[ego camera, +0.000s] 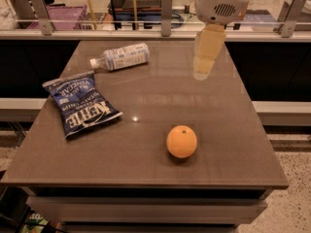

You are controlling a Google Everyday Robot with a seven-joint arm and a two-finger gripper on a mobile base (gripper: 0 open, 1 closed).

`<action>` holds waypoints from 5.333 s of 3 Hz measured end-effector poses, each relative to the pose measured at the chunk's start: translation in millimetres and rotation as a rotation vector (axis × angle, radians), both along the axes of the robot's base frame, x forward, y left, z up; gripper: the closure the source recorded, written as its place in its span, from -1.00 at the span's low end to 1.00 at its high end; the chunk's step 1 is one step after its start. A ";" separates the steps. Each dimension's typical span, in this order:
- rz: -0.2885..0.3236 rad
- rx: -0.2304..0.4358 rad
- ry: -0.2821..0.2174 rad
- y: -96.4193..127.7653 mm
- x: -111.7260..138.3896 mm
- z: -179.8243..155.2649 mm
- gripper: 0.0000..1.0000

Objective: Pick blue plastic bottle

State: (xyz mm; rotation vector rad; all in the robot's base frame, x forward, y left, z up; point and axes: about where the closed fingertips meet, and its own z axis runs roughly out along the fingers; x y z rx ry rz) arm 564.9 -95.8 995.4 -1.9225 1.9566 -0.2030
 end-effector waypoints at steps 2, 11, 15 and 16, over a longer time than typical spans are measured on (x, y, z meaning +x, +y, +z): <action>0.106 0.015 -0.028 40.2 24.8 -4.5 -1.00; 0.412 -0.042 0.069 140.0 157.7 -62.8 -1.00; 0.410 -0.066 0.150 174.6 178.7 -115.5 -1.00; 0.419 -0.065 0.172 179.5 180.8 -128.8 -1.00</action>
Offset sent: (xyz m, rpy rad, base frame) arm 0.0374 0.0659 -0.0036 0.0120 -0.0361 0.1974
